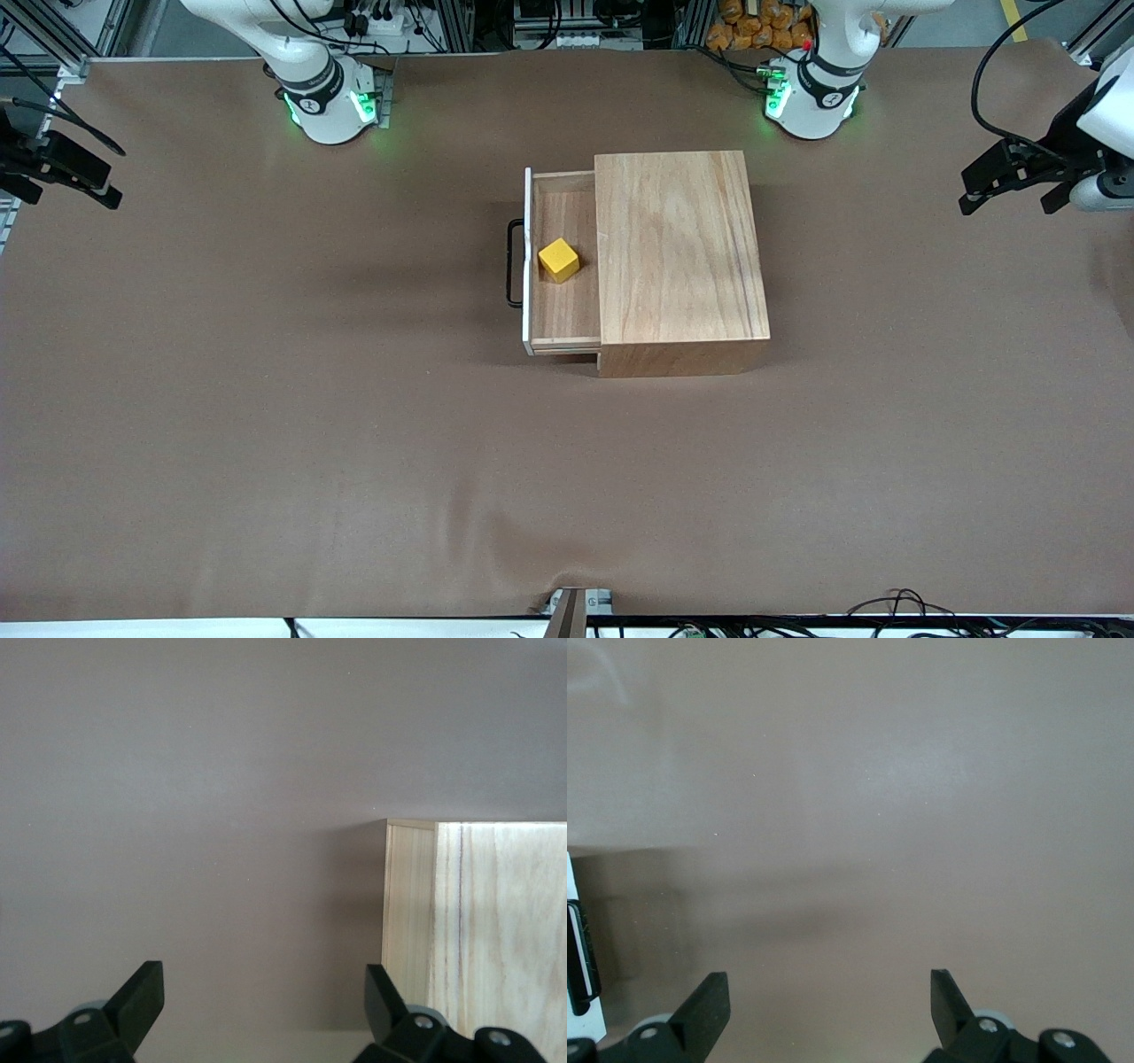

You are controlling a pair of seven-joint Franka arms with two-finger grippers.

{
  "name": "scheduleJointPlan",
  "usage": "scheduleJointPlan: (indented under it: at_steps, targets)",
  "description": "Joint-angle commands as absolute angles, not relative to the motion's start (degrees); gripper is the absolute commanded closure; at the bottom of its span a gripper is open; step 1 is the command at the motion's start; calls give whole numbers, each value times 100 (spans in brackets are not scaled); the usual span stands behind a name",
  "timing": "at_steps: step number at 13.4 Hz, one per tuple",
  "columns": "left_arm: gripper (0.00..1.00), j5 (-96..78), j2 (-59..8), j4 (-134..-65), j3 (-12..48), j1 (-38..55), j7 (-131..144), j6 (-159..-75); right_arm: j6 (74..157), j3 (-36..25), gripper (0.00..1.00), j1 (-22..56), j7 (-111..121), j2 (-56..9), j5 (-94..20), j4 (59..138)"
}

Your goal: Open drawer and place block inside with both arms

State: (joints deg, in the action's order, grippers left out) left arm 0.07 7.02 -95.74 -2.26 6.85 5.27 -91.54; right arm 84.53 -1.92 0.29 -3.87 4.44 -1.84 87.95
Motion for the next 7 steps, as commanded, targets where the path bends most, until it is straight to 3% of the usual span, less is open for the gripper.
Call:
scheduleJointPlan:
  at_steps: [1, 7]
  targets:
    - [0, -114, 756, -9483, -185, 650, 404, -9036, 8481, -264, 0, 79, -299, 536, -281, 8842]
    - [0, -114, 668, -9070, -185, 694, 466, -8640, 8464, -264, 0, 79, -246, 536, -281, 8851]
